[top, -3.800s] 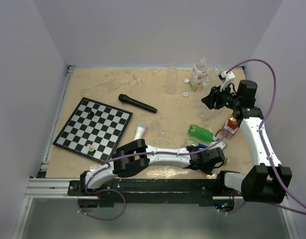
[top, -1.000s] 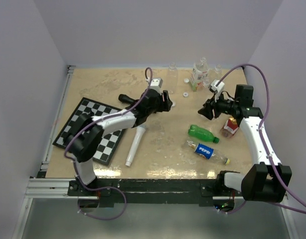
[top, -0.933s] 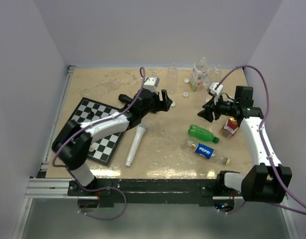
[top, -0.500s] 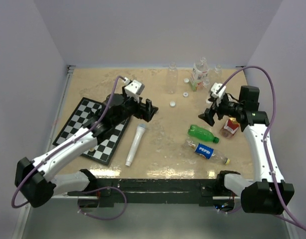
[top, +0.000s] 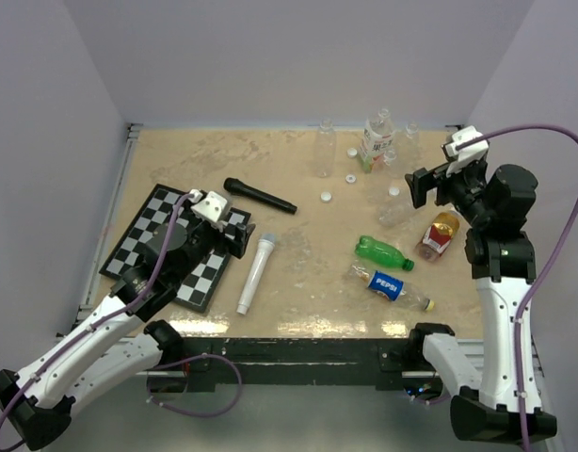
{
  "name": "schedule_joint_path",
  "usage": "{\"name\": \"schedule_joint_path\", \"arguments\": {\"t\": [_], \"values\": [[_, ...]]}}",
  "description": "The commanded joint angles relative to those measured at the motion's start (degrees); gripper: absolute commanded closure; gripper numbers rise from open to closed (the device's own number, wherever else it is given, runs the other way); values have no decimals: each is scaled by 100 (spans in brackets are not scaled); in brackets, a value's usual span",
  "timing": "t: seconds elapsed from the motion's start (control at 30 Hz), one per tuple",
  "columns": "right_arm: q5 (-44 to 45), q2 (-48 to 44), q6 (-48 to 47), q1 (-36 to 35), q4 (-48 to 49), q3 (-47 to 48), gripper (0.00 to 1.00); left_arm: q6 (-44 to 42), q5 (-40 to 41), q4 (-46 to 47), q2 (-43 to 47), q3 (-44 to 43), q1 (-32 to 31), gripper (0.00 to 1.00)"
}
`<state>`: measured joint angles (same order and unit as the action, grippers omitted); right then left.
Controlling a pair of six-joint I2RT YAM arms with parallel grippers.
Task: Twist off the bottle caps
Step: Reset both arms
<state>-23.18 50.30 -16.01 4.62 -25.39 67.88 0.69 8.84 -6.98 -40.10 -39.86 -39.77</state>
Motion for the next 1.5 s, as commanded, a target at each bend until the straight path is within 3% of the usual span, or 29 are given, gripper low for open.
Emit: {"name": "schedule_joint_path", "arguments": {"t": [0.0,0.4,1.47], "values": [[60,-214,133,170,-115,120,2,-157,30,48,116,57,22,0],[-126,-390,1082,627,86,-11,2,-174,-207,22,222,48,22,0],[6,-759,1381,988,394,-723,2,-183,-374,39,2,74,13,0]]}}
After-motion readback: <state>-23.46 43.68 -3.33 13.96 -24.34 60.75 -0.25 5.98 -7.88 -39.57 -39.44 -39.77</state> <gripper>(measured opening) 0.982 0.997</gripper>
